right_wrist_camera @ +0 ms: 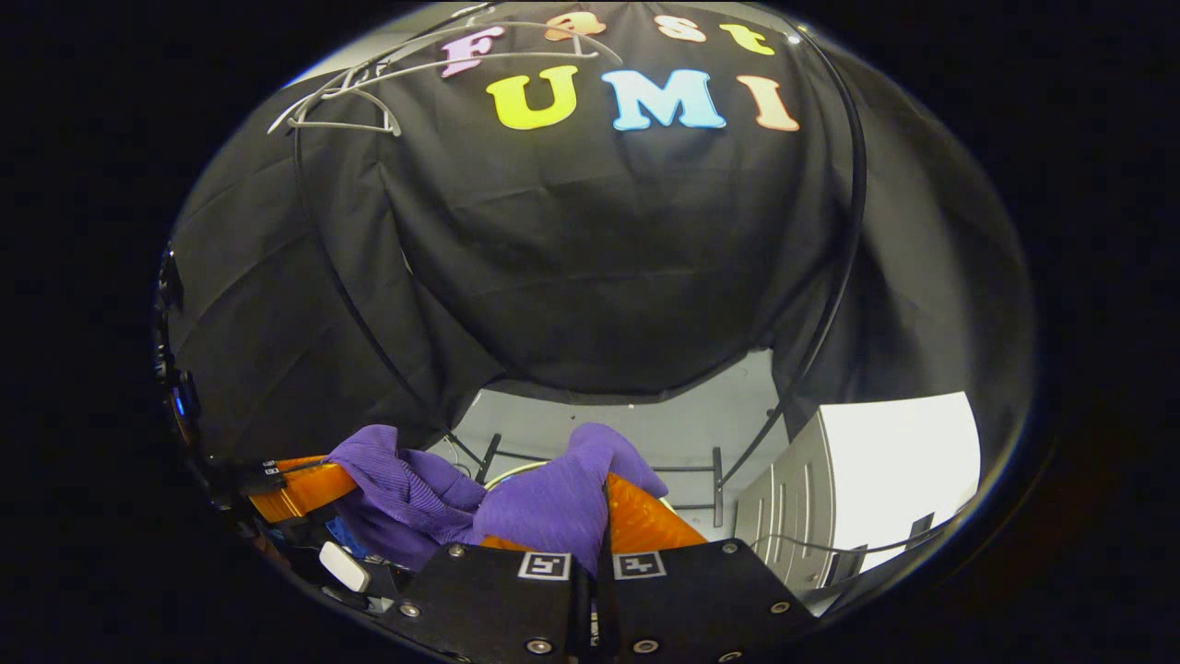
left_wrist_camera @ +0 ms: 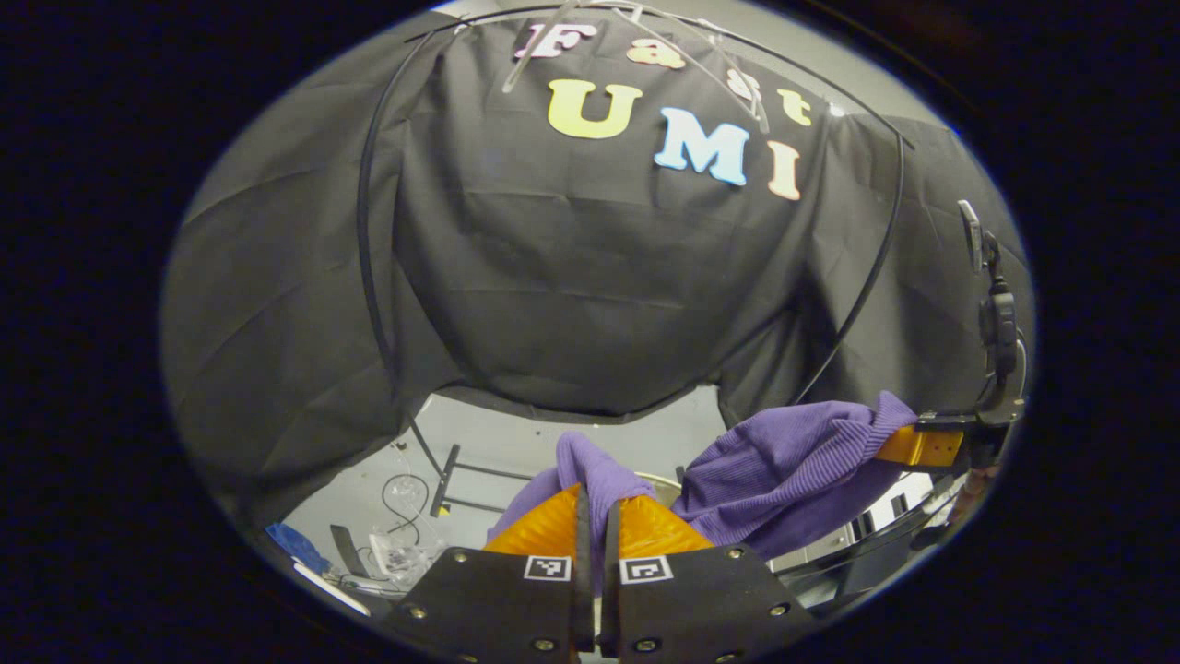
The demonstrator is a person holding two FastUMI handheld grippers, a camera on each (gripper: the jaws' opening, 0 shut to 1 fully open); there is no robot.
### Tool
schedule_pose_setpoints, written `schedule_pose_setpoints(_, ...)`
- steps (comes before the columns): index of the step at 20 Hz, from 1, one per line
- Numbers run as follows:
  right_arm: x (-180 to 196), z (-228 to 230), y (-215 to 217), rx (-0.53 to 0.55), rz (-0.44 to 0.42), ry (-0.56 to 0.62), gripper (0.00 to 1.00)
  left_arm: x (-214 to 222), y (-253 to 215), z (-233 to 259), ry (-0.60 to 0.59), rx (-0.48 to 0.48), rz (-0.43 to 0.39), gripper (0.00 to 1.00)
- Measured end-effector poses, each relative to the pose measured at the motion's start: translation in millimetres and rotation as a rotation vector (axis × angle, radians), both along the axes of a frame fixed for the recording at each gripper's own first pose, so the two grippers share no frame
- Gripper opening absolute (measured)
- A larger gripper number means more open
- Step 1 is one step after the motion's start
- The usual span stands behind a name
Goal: Grasp the clothes on the hanger with both hands and then place them into the laundry hamper below.
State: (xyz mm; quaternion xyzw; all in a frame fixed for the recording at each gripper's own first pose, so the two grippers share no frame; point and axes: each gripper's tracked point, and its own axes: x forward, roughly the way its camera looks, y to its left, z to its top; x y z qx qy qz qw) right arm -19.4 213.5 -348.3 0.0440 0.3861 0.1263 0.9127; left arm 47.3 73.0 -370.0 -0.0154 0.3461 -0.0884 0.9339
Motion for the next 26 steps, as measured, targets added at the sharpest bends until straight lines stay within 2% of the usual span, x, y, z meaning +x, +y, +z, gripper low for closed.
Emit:
schedule_pose_setpoints(1, 2.9, -6.7, 1.3, -0.001, -0.009, 0.012, 0.02, 1.7, 0.8, -12.8, 0.010, 0.003, -0.008, 0.04)
schedule_pose_setpoints(2, 5.9, -13.9, 1.0, -0.003, -0.022, 0.027, 0.02, 4.6, -0.5, -20.1, 0.021, 0.000, -0.011, 0.08)
schedule_pose_setpoints(4, 5.5, -26.4, -3.5, -0.003, -0.046, 0.044, 0.03, 6.6, -7.6, -35.8, 0.044, -0.014, -0.008, 0.00)
schedule_pose_setpoints(5, 5.7, -31.3, -5.3, -0.003, -0.057, 0.051, 0.03, 5.4, -9.8, -43.1, 0.058, -0.016, -0.006, 0.04)
schedule_pose_setpoints(6, 5.7, -37.3, -6.6, -0.001, -0.064, 0.060, 0.03, 3.6, -11.2, -49.5, 0.071, -0.016, -0.006, 0.00)
schedule_pose_setpoints(8, 6.6, -44.9, -6.0, 0.004, -0.073, 0.082, 0.04, 1.1, -9.5, -62.3, 0.096, -0.012, -0.012, 0.00)
schedule_pose_setpoints(9, 4.1, -42.4, -5.2, 0.003, -0.073, 0.090, 0.04, 0.0, -10.7, -65.8, 0.103, -0.009, -0.014, 0.04)
schedule_pose_setpoints(15, -1.7, -51.1, -7.5, -0.004, -0.069, 0.124, 0.05, 8.4, -18.7, -70.1, 0.118, -0.001, -0.032, 0.04)
schedule_pose_setpoints(18, -11.1, -54.3, -6.6, -0.003, -0.047, 0.159, 0.07, 9.1, -15.8, -72.1, 0.134, 0.012, -0.010, 0.05)
schedule_pose_setpoints(19, -12.3, -54.6, -7.7, -0.004, -0.038, 0.164, 0.16, 5.0, -16.3, -71.4, 0.144, 0.008, -0.006, 0.05)
schedule_pose_setpoints(20, -17.5, -52.2, -6.6, 0.003, -0.027, 0.170, 0.16, 1.0, -15.6, -71.1, 0.155, 0.008, -0.001, 0.08)
schedule_pose_setpoints(21, -24.4, -48.5, -7.4, 0.000, -0.015, 0.185, 0.34, -5.2, -12.4, -72.1, 0.163, 0.018, 0.008, 0.10)
schedule_pose_setpoints(22, -31.3, -42.1, -6.8, 0.008, -0.005, 0.190, 0.44, -9.7, -11.6, -71.5, 0.158, 0.020, 0.010, 0.15)
schedule_pose_setpoints(25, -32.2, -19.8, -14.1, 0.018, -0.019, 0.162, 0.93, -24.2, -2.5, -46.9, 0.136, 0.073, 0.025, 0.56)
schedule_pose_setpoints(26, -28.7, -11.0, -20.5, 0.012, -0.029, 0.140, 0.92, -27.8, 3.4, -38.7, 0.123, 0.095, 0.038, 0.70)
